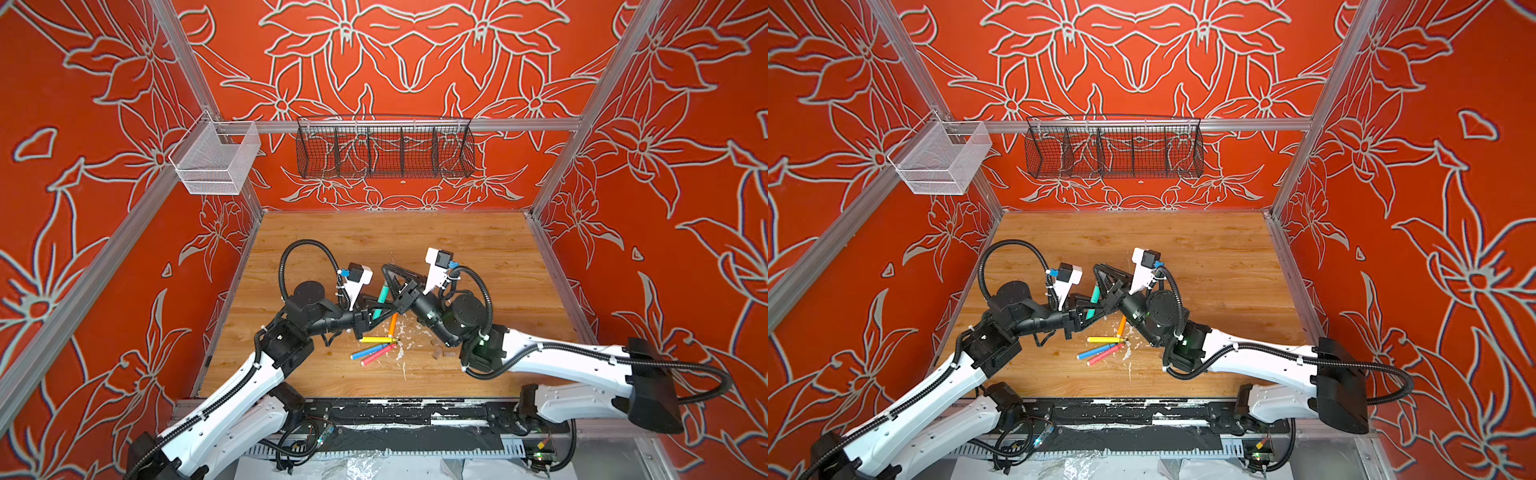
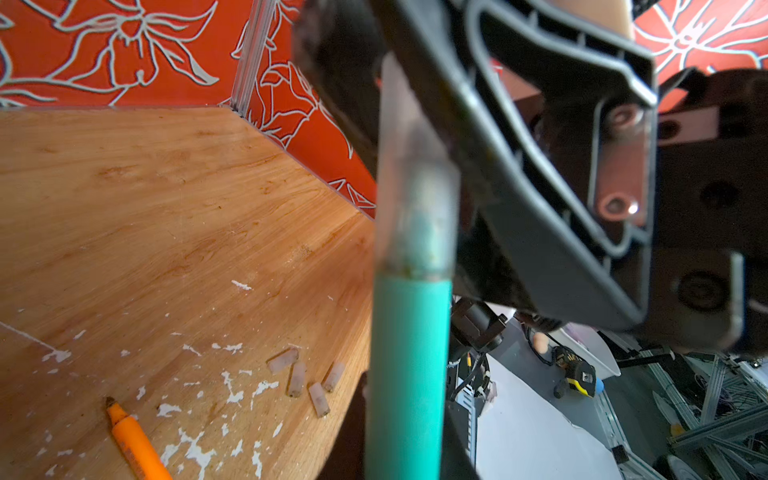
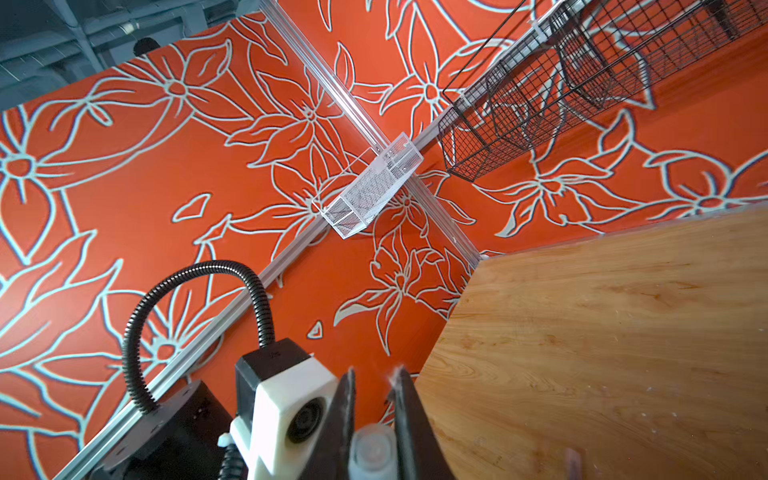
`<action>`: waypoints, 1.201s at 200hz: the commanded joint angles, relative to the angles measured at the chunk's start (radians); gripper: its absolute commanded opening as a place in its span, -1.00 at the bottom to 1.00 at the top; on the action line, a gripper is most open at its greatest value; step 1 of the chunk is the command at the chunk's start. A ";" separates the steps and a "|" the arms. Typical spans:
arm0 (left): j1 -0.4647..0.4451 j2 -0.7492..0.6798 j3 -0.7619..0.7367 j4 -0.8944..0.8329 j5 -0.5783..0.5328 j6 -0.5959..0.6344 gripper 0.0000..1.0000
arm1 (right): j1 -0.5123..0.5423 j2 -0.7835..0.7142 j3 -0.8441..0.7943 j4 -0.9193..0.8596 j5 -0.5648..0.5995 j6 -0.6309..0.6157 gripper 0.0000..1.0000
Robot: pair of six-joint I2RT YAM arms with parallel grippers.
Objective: Insert the pens into the pen caps
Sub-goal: 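Open the right gripper and withdraw it while the left lowers the capped green marker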
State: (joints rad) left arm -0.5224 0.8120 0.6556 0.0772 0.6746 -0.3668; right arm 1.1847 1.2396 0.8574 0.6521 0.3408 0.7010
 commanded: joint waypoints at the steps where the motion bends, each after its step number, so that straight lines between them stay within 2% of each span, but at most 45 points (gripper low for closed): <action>1: 0.108 0.027 0.139 0.013 -0.499 -0.133 -1.00 | 0.141 -0.029 -0.009 -0.384 -0.232 -0.037 -0.48; 19: 0.108 0.032 0.184 -0.265 -0.609 -0.194 -1.00 | 0.111 -0.093 0.035 -0.552 -0.137 -0.069 -0.04; 35: 0.108 0.038 0.203 -0.482 -0.699 -0.235 -1.00 | 0.090 -0.175 0.023 -0.649 -0.079 -0.121 0.18; 58: 0.108 0.043 0.087 -0.539 -0.767 -0.275 -1.00 | 0.077 -0.337 -0.076 -0.734 0.068 -0.202 0.43; 76: 0.108 0.075 -0.006 -0.534 -0.843 -0.320 -1.00 | 0.044 -0.466 -0.147 -0.829 0.201 -0.193 0.47; 101: 0.110 0.108 -0.125 -0.454 -0.951 -0.375 -1.00 | -0.026 -0.620 -0.202 -0.955 0.309 -0.178 0.52; 128: 0.113 0.153 -0.181 -0.376 -0.951 -0.395 -1.00 | -0.087 -0.737 -0.270 -1.004 0.384 -0.188 0.59; 176: 0.115 0.329 -0.204 -0.248 -0.943 -0.388 -1.00 | -0.188 -0.763 -0.311 -1.073 0.459 -0.182 0.66; 186: 0.115 0.367 -0.192 -0.248 -0.957 -0.395 -1.00 | -0.209 -0.764 -0.334 -1.044 0.450 -0.190 0.70; 211: 0.115 0.436 -0.187 -0.224 -0.978 -0.409 -1.00 | -0.284 -0.754 -0.367 -0.983 0.337 -0.223 0.74; 235: 0.114 0.467 -0.183 -0.208 -0.969 -0.414 -1.00 | -0.344 -0.736 -0.376 -0.974 0.303 -0.221 0.76; 240: 0.114 0.468 -0.185 -0.203 -0.968 -0.414 -0.87 | -0.356 -0.729 -0.381 -0.968 0.294 -0.221 0.76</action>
State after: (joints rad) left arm -0.4122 1.2606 0.4587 -0.1631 -0.2729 -0.7567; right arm 0.8761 0.4988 0.4957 -0.3553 0.6853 0.4976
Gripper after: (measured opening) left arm 0.147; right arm 0.878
